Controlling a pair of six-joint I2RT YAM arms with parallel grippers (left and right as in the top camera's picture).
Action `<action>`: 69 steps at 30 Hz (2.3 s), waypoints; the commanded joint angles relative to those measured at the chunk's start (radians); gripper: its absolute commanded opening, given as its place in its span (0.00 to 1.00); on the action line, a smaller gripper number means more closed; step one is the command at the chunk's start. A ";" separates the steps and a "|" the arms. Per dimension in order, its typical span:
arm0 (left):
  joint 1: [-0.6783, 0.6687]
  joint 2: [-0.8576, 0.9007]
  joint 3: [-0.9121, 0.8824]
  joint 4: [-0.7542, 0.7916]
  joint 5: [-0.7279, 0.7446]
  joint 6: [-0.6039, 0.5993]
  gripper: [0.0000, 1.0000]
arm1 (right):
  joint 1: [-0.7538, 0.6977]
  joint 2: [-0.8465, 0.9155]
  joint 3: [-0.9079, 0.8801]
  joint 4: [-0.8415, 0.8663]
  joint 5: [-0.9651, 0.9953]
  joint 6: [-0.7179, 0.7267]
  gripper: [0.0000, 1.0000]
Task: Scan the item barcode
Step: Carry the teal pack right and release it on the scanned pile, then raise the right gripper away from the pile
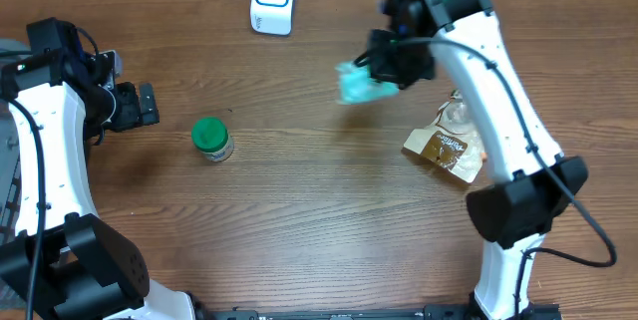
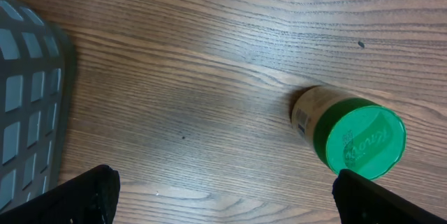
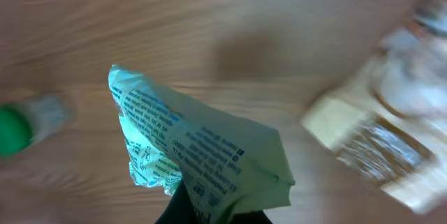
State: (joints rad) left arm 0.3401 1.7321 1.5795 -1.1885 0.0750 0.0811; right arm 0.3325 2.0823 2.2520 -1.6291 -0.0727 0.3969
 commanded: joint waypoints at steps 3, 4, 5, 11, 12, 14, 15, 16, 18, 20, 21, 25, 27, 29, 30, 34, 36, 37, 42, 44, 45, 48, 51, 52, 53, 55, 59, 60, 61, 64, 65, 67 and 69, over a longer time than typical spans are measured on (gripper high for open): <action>-0.007 -0.002 0.004 0.000 0.003 -0.006 1.00 | -0.229 0.006 -0.204 0.070 0.042 0.049 0.04; -0.007 -0.002 0.004 0.000 0.003 -0.006 1.00 | -0.260 0.006 -0.240 0.083 0.042 0.049 0.04; -0.007 -0.002 0.004 0.000 0.003 -0.006 1.00 | -0.294 0.006 -0.276 0.093 0.042 0.049 0.04; -0.007 -0.002 0.004 0.000 0.003 -0.006 1.00 | -0.449 0.006 -0.387 0.092 0.042 0.041 0.04; -0.007 -0.002 0.004 0.000 0.003 -0.006 1.00 | -0.473 0.006 -0.398 0.087 0.045 0.040 0.04; -0.007 -0.002 0.004 0.000 0.003 -0.006 1.00 | -0.512 0.006 -0.414 0.090 0.046 0.034 0.12; -0.007 -0.002 0.004 0.000 0.003 -0.006 1.00 | -0.518 0.006 -0.417 0.094 0.045 0.021 0.16; -0.007 -0.002 0.004 0.000 0.003 -0.006 1.00 | -0.533 0.006 -0.426 0.105 0.047 0.006 0.35; -0.007 -0.002 0.004 0.000 0.003 -0.006 1.00 | -0.542 0.006 -0.433 0.113 0.055 -0.009 0.62; -0.007 -0.002 0.004 0.000 0.003 -0.006 1.00 | -0.546 0.006 -0.433 0.113 0.083 -0.008 0.72; -0.007 -0.002 0.004 0.000 0.003 -0.006 1.00 | -0.547 0.006 -0.433 0.114 0.089 -0.008 0.72; -0.007 -0.002 0.004 0.000 0.003 -0.006 1.00 | -0.547 0.005 -0.410 0.100 0.072 -0.010 0.72; -0.007 -0.002 0.004 0.000 0.003 -0.006 0.99 | -0.547 0.005 -0.356 0.072 0.032 -0.064 0.68; -0.007 -0.002 0.004 0.000 0.003 -0.006 1.00 | -0.536 0.003 -0.252 0.015 0.026 -0.093 0.69; -0.007 -0.002 0.004 0.000 0.003 -0.006 1.00 | -0.529 0.003 -0.213 -0.005 0.025 -0.092 0.69; -0.007 -0.002 0.004 0.000 0.003 -0.006 0.99 | -0.462 0.003 -0.055 -0.063 -0.056 -0.138 0.69; -0.007 -0.002 0.004 0.000 0.003 -0.006 0.99 | -0.402 0.003 -0.024 -0.051 -0.114 -0.141 0.69; -0.007 -0.002 0.004 0.000 0.003 -0.006 1.00 | -0.373 0.003 -0.025 -0.042 -0.121 -0.141 0.69; -0.007 -0.002 0.004 0.000 0.003 -0.006 1.00 | -0.219 0.005 -0.033 0.023 -0.115 -0.140 0.71; -0.007 -0.002 0.004 0.000 0.003 -0.006 1.00 | -0.178 0.005 -0.040 0.045 -0.104 -0.140 0.74; -0.007 -0.002 0.004 0.000 0.003 -0.006 1.00 | -0.139 0.005 -0.054 0.071 -0.101 -0.140 0.76; -0.007 -0.002 0.004 0.001 0.003 -0.006 1.00 | -0.093 0.005 -0.080 0.096 -0.102 -0.139 0.78; -0.007 -0.002 0.004 0.001 -0.002 -0.003 1.00 | -0.065 0.005 -0.097 0.096 -0.103 -0.136 0.78; -0.007 -0.002 0.004 0.004 -0.013 0.000 1.00 | -0.057 0.005 -0.100 0.092 -0.105 -0.137 0.77; -0.007 -0.002 0.004 0.007 -0.018 0.003 1.00 | -0.056 0.005 -0.100 0.090 -0.105 -0.137 0.77; -0.007 -0.002 0.004 0.018 -0.031 0.005 1.00 | -0.053 0.005 -0.100 0.072 -0.105 -0.136 0.77; -0.007 -0.002 0.004 0.018 -0.031 0.005 1.00 | -0.053 0.005 -0.100 0.046 -0.105 -0.137 0.77; -0.007 -0.002 0.004 0.018 -0.031 0.005 1.00 | -0.053 0.005 -0.100 0.045 -0.104 -0.137 0.77; -0.007 -0.002 0.004 0.018 -0.031 0.005 0.99 | -0.053 0.005 -0.100 0.046 -0.105 -0.137 0.77; -0.007 -0.002 0.004 0.056 -0.029 -0.002 1.00 | -0.053 0.005 -0.100 0.046 -0.105 -0.137 0.77; -0.007 -0.002 0.004 0.090 -0.009 -0.039 1.00 | -0.053 0.005 -0.100 0.046 -0.105 -0.137 0.77; -0.008 -0.002 0.004 0.098 0.069 -0.124 1.00 | -0.053 0.005 -0.100 0.046 -0.104 -0.137 0.77; -0.008 -0.002 0.004 0.095 0.123 -0.176 1.00 | -0.053 0.005 -0.100 0.046 -0.104 -0.138 0.77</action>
State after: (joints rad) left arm 0.3401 1.7321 1.5791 -1.0946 0.0990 0.0158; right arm 0.2764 2.1014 2.1555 -1.5867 -0.1764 0.2607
